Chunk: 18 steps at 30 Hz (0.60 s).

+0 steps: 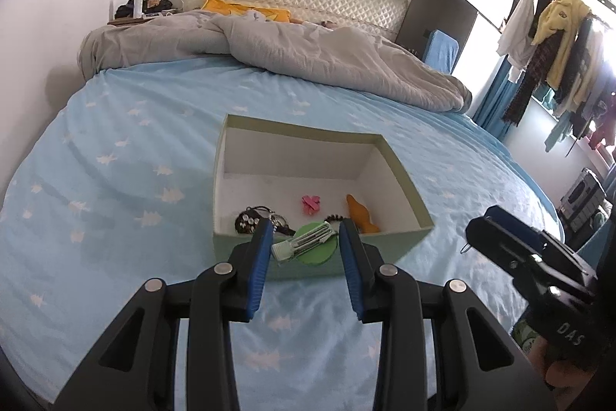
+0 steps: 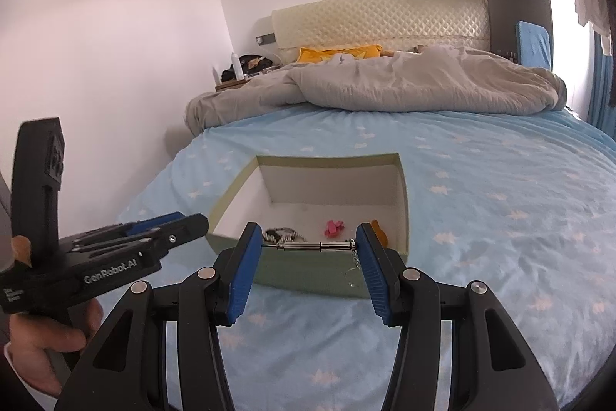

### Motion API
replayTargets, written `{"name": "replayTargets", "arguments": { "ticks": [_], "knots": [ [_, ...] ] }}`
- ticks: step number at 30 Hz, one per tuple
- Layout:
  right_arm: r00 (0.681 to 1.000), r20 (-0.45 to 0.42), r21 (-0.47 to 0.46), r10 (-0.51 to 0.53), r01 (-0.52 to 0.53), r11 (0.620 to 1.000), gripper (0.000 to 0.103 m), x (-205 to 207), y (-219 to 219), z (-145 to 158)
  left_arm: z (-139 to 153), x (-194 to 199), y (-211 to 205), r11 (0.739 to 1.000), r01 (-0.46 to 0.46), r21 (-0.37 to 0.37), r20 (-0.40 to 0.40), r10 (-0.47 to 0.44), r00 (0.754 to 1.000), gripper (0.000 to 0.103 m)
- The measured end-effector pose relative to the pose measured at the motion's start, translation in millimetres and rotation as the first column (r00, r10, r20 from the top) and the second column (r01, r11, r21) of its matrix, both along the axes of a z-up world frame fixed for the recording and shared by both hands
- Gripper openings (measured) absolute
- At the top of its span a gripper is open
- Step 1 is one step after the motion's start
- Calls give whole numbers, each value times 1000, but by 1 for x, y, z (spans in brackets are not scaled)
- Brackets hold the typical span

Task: Organize jewelry
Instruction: 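Lift both keychains and carry them over the green box, then open the left tool over the box while the right tool releases the pen keychain inside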

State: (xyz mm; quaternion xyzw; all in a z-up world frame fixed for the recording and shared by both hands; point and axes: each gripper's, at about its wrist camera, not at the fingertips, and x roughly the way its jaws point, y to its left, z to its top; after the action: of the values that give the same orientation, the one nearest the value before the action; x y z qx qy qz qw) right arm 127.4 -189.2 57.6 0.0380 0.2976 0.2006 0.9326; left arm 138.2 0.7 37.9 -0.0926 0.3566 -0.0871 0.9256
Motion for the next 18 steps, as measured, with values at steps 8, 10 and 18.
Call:
{"name": "replayTargets", "arguments": {
  "ticks": [8, 10, 18],
  "knots": [
    [1000, -13, -17, -4, 3, 1000, 49, 43, 13, -12, -18, 46, 6, 1000, 7, -15, -35, -8, 999, 36],
    [1000, -25, -17, -4, 3, 1000, 49, 58, 16, -19, -22, 57, 7, 1000, 8, -17, -42, -8, 999, 36],
    [995, -96, -40, 8, -12, 999, 49, 98, 24, -47, -45, 91, 3, 1000, 7, -3, -99, -8, 995, 36]
  ]
}}
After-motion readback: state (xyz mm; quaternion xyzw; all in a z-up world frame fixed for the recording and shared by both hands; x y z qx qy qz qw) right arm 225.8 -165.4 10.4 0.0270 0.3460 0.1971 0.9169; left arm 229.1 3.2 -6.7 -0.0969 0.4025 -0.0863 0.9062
